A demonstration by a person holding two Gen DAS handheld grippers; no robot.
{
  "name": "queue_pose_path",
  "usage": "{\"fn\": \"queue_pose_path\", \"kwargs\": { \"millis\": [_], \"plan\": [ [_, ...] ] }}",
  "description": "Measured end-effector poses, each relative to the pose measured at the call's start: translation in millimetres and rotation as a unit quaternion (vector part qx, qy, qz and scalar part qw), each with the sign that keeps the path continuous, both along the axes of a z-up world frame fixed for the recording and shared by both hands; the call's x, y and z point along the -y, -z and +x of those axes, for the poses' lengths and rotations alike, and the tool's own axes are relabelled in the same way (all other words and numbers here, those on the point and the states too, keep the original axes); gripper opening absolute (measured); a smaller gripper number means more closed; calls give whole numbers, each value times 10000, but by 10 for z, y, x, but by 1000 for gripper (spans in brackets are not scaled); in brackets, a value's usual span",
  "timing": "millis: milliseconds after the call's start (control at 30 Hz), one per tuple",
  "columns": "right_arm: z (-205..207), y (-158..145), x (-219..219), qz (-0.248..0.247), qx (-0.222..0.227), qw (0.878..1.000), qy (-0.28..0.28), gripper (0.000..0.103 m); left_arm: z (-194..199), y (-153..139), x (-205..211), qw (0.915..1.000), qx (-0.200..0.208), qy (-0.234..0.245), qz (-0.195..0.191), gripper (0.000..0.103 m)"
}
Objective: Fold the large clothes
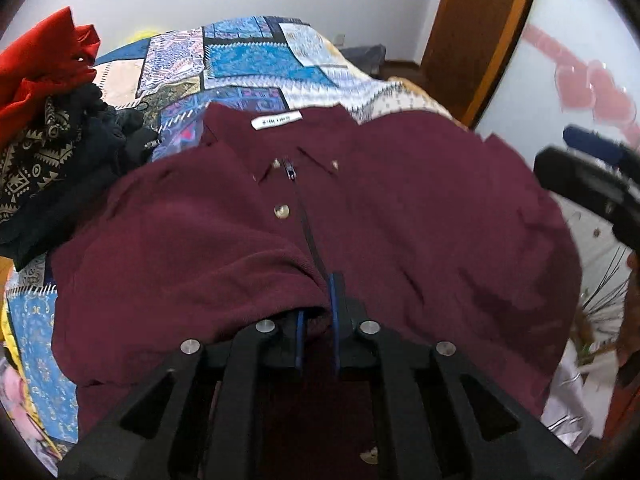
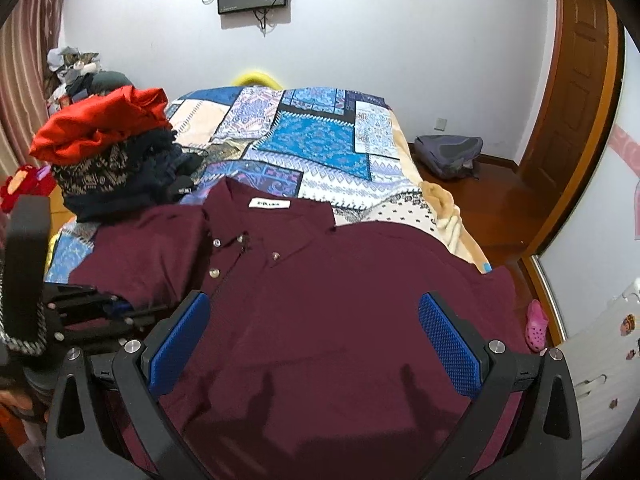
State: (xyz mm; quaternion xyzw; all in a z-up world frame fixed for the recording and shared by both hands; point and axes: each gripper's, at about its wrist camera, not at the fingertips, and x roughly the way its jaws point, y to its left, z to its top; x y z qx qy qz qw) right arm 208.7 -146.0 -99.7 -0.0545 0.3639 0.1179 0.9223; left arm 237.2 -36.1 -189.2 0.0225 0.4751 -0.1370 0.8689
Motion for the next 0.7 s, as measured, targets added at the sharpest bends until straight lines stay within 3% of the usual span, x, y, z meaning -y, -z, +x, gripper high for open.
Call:
{"fn": "queue_pose_path", "kwargs": {
  "millis": [67, 133, 200, 300, 433, 500, 700],
  "plan": [
    [-17, 0, -8, -11, -13, 10000, -52, 103, -67, -54, -72, 10000, -29, -11, -25, 23],
    [-27, -21, -35, -2, 5, 9999, -103, 103, -69, -137, -143, 10000, 52, -69, -49, 50],
    [-46, -49, -75, -17, 60, 9999, -154, 103, -122, -254, -225, 9997, 194, -122, -84, 65],
    [-69, -108, -172, -35, 164, 9995, -276, 103, -229, -518, -413, 9980, 581, -204, -171, 67],
    [-76, -185, -378, -62, 280, 9979, -573, 103, -366, -861, -753, 9909, 1166, -664, -51, 83],
    [-77, -223, -523, -112, 339, 9964, -774, 103, -440, -1028, -996, 9854, 1424, -935, -13, 86],
    [-51, -271, -1053, -288, 357, 9878, -1491, 103, -647, -1215, -1676, 9707, 1725, -1640, 330, 91]
  ]
}}
